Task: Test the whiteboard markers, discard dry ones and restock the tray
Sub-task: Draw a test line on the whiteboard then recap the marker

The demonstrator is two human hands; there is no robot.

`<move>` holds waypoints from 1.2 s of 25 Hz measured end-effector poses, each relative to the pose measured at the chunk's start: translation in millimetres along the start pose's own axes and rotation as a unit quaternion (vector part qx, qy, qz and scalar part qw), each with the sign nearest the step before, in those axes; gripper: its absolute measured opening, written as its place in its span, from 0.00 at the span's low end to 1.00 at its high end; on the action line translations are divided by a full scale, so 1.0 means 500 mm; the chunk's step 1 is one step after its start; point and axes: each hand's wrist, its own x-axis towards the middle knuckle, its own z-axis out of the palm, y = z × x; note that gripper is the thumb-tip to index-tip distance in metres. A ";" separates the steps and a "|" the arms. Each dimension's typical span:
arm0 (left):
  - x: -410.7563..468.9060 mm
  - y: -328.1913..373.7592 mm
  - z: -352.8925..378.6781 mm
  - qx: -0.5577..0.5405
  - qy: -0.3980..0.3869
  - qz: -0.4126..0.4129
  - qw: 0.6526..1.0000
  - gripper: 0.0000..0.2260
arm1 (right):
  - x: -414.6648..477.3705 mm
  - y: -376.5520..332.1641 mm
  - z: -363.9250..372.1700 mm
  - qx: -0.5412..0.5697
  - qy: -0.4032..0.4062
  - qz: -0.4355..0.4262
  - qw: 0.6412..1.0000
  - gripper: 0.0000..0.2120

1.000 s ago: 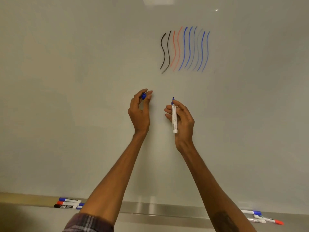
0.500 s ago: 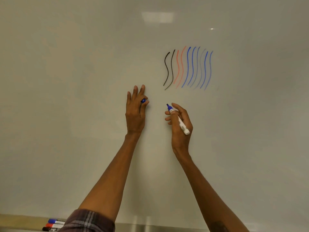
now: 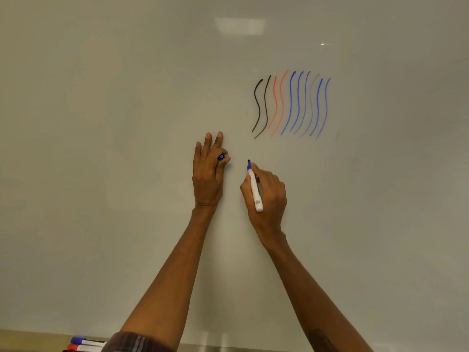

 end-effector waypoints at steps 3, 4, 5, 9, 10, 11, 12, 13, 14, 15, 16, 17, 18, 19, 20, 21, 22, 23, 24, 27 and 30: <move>-0.001 0.001 0.000 0.002 0.002 0.006 1.000 0.17 | -0.077 -0.005 -0.017 -0.001 -0.028 0.009 1.000 0.10; -0.002 0.001 0.000 0.002 0.005 0.011 1.000 0.16 | -0.079 -0.009 -0.021 0.014 -0.035 0.023 0.999 0.11; -0.003 0.004 0.000 0.000 0.008 0.014 1.000 0.15 | -0.063 -0.012 -0.025 0.033 -0.031 0.048 0.998 0.11; -0.002 0.014 -0.003 -0.013 0.028 0.020 0.999 0.14 | 0.063 -0.001 -0.034 0.079 0.034 0.092 0.992 0.11; -0.001 0.015 -0.004 -0.015 0.030 0.021 0.999 0.14 | 0.085 0.003 -0.033 0.076 0.037 0.084 0.993 0.11; 0.000 0.014 -0.003 -0.016 0.028 0.020 0.999 0.14 | 0.093 0.007 -0.031 0.069 0.031 0.070 0.995 0.11; 0.000 0.013 -0.003 -0.014 0.023 0.016 0.999 0.13 | 0.088 0.010 -0.030 0.058 0.018 0.052 0.997 0.11; -0.002 0.012 -0.002 -0.011 0.017 0.013 1.000 0.12 | 0.068 0.014 -0.030 0.043 0.005 0.036 0.998 0.11; -0.003 0.010 -0.002 -0.008 0.012 0.010 1.000 0.13 | 0.038 0.015 -0.032 0.029 -0.006 0.032 0.999 0.10; -0.003 0.010 -0.003 -0.007 0.007 0.008 1.000 0.13 | 0.004 0.015 -0.034 0.022 -0.013 0.038 0.999 0.10; -0.004 0.011 -0.005 -0.007 0.002 0.005 1.000 0.14 | -0.030 0.014 -0.038 0.025 -0.022 0.053 0.998 0.09; -0.004 0.014 -0.009 -0.007 -0.003 0.003 1.000 0.14 | -0.062 0.010 -0.041 0.039 -0.040 0.070 0.996 0.08; -0.004 0.017 -0.012 -0.010 -0.009 0.001 1.000 0.14 | -0.090 0.004 -0.044 0.066 -0.067 0.088 0.992 0.07; -0.005 0.022 -0.016 -0.014 -0.016 -0.003 1.000 0.14 | -0.110 -0.003 -0.048 0.106 -0.094 0.112 0.984 0.07; -0.006 0.029 -0.019 -0.023 -0.022 -0.014 0.999 0.14 | -0.123 -0.008 -0.052 0.156 -0.118 0.149 0.969 0.07; -0.012 0.035 -0.021 -0.037 -0.027 -0.036 0.998 0.14 | -0.126 -0.012 -0.058 0.216 -0.141 0.205 0.944 0.08; -0.022 0.045 -0.027 -0.055 -0.031 -0.068 0.996 0.15 | -0.124 -0.016 -0.065 0.282 -0.163 0.277 0.904 0.08; -0.034 0.054 -0.034 -0.077 -0.036 -0.104 0.991 0.17 | -0.120 -0.022 -0.071 0.348 -0.183 0.347 0.851 0.09; -0.047 0.061 -0.043 -0.098 -0.038 -0.132 0.986 0.18 | -0.117 -0.027 -0.076 0.395 -0.190 0.405 0.803 0.09; -0.096 0.080 -0.077 -0.146 0.002 -0.207 0.967 0.12 | -0.112 -0.052 -0.087 0.469 -0.165 0.509 0.703 0.09; -0.142 0.101 -0.117 -0.234 0.085 -0.384 0.889 0.08 | -0.129 -0.090 -0.088 0.532 -0.171 0.535 0.634 0.11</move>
